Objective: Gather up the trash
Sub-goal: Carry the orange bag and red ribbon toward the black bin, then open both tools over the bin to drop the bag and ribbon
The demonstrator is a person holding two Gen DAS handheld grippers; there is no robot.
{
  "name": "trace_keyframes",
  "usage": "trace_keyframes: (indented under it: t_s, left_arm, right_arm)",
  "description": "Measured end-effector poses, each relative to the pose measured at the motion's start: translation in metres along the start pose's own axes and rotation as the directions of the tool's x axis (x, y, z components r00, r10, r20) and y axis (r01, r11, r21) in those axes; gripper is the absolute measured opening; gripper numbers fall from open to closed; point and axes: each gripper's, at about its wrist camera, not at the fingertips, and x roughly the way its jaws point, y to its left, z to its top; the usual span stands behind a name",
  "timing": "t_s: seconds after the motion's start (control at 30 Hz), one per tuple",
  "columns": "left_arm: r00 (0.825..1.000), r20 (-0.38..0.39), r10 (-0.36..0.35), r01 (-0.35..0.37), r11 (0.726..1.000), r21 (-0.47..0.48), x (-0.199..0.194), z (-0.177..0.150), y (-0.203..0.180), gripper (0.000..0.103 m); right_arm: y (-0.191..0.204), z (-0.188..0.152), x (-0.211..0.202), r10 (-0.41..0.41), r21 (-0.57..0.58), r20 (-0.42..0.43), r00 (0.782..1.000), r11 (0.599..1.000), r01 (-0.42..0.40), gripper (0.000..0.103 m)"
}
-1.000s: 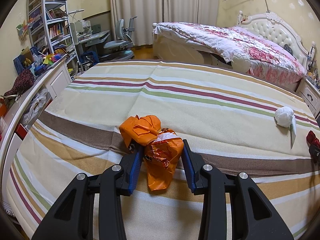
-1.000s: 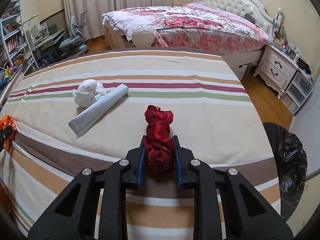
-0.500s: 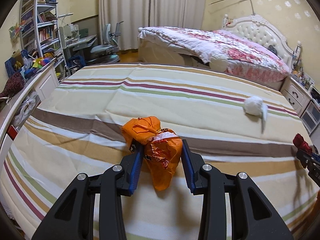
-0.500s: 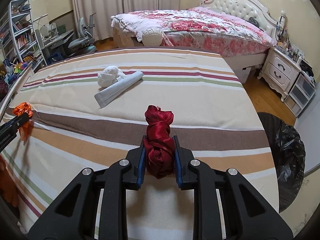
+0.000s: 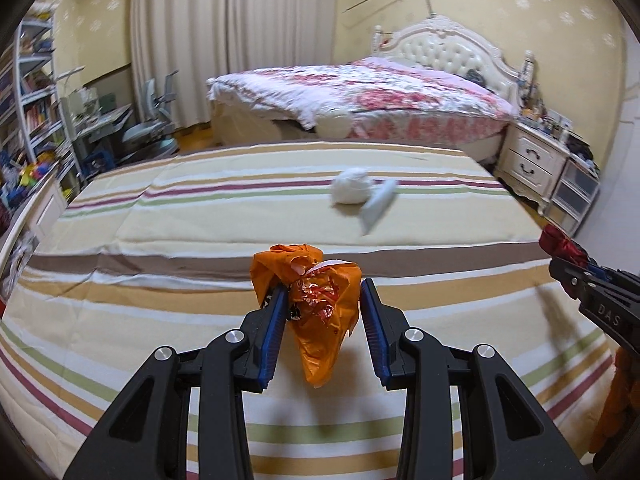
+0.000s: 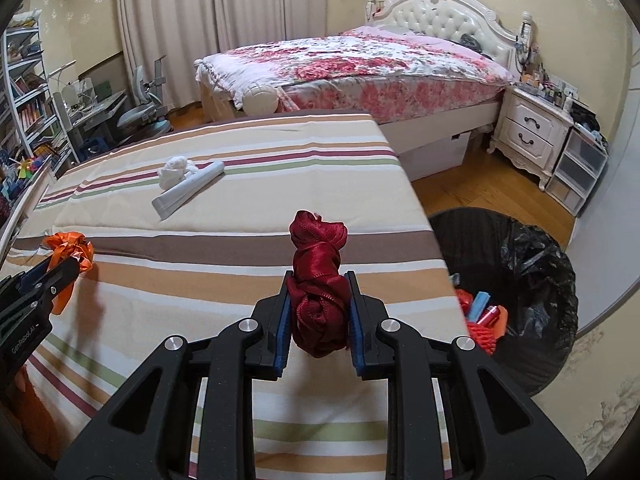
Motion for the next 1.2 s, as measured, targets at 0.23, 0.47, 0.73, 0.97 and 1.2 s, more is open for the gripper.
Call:
trace_keyframes:
  t_s: [0.23, 0.47, 0.73, 0.97, 1.2]
  left_arm:
    - [0.994, 0.022, -0.105, 0.102, 0.988, 0.112, 0.005, 0.011, -0.069, 0.038]
    - [0.981, 0.026, -0.194, 0.187, 0.967, 0.171, 0.017, 0.026, -0.125, 0.038]
    - [0.966, 0.032, -0.255, 0.241, 0.941, 0.239, 0.031, 0.04, -0.183, 0.038]
    - [0.961, 0.018, -0.277, 0.262, 0.924, 0.28, 0.048, 0.049, -0.216, 0.038]
    - [0.959, 0.021, -0.282, 0.26, 0.909, 0.325, 0.059, 0.057, -0.243, 0.038]
  right_arm:
    - [-0.056, -0.002, -0.009, -0.122, 0.069, 0.025, 0.992, 0.99, 0.12, 0.023]
    - [-0.1, -0.002, -0.01, -0.222, 0.124, 0.029, 0.975, 0.968, 0.216, 0.023]
    - [-0.134, -0.001, -0.002, -0.271, 0.18, 0.021, 0.962, 0.948, 0.263, 0.023]
    - [-0.157, 0.002, 0.01, -0.293, 0.227, 0.011, 0.956, 0.932, 0.283, 0.023]
    - [-0.174, 0.005, 0.022, -0.311, 0.257, -0.003, 0.95, 0.918, 0.301, 0.024]
